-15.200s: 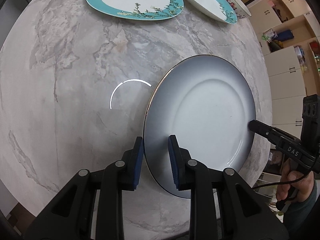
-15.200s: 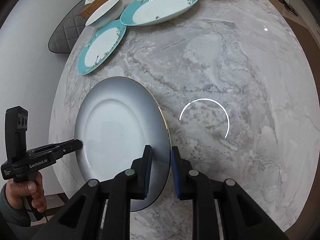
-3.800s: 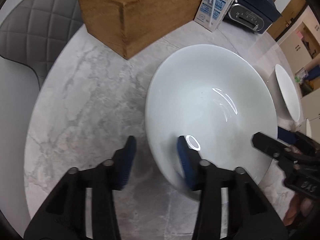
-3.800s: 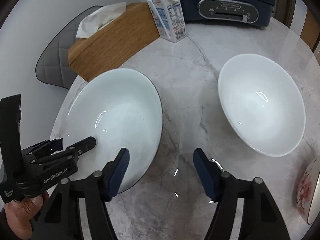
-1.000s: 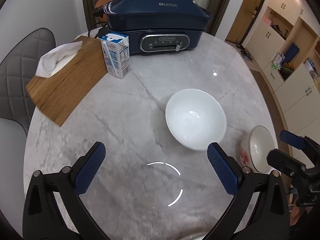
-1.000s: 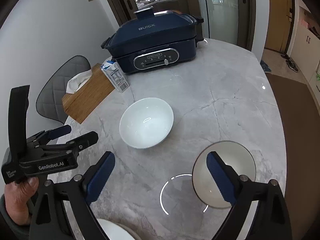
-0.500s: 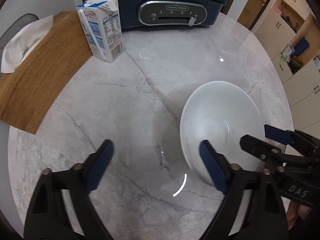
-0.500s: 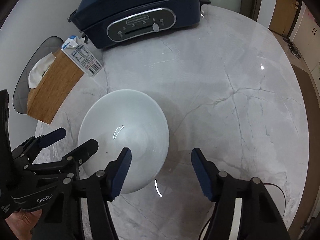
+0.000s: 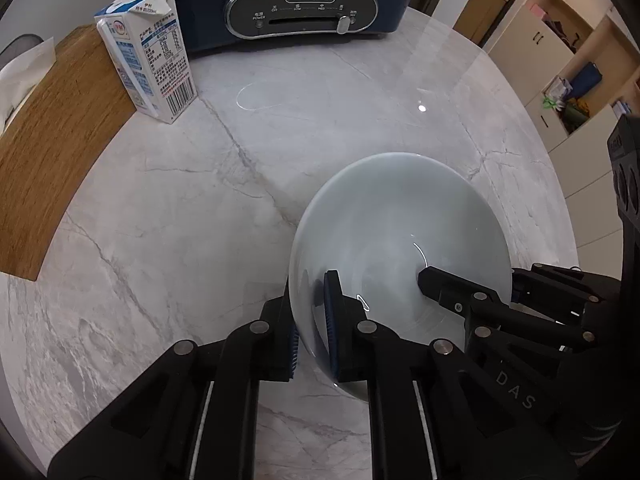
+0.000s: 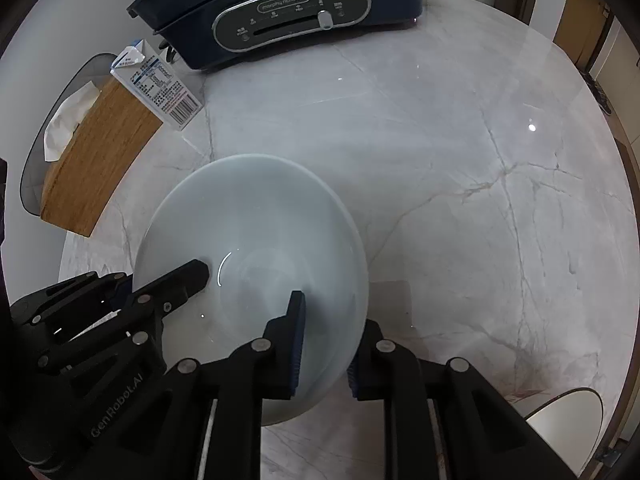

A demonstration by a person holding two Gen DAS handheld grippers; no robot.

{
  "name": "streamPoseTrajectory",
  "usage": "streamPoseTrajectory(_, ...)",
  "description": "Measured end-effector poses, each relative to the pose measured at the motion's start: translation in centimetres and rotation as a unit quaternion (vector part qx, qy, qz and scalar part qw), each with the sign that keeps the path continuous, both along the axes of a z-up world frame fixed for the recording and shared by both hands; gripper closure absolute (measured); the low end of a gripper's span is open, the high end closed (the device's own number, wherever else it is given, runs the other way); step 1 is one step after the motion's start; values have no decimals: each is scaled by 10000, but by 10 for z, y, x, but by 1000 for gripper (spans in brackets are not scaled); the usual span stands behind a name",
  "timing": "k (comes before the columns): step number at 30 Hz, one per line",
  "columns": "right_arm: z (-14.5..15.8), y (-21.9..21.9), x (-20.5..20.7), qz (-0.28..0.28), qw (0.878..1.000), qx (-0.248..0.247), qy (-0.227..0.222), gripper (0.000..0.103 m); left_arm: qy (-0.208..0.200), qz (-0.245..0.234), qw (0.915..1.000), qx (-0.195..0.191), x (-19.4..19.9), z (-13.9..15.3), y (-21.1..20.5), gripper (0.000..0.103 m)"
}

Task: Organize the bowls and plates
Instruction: 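Reach both tools to the smaller white bowl and grip its rim, then carry the smaller white bowl with both tools into the large white bowl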

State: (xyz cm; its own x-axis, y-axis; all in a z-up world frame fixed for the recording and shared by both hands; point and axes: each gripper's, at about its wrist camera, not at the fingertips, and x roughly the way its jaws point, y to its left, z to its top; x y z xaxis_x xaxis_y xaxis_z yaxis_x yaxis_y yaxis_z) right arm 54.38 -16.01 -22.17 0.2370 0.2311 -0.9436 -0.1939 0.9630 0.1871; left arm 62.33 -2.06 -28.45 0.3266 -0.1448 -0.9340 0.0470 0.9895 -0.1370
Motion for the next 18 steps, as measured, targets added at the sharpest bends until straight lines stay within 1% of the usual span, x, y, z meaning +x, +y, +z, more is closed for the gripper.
streamPoseTrajectory(3, 3, -4, -3, -59, 9999, 102, -12, 88, -13, -18, 10000, -19, -7, 4, 0, 94)
streamPoseTrajectory(5, 13, -7, -10, -53, 9999, 104, -110, 88, -77, -16, 10000, -37, -13, 13, 2, 94)
streamPoseTrajectory(10, 49, -10, -35, 78, 9991, 191, -375, 88, -369, -176, 9991, -62, -41, 54, -1, 94)
streamPoseTrajectory(14, 80, -13, -74, 240, 9978, 223, -584, 87, -533, -361, 9979, -91, -78, 85, -5, 94)
streamPoseTrajectory(18, 101, -15, -123, 353, 9967, 219, -695, 86, -644, -524, 9965, -101, -134, 109, -10, 94)
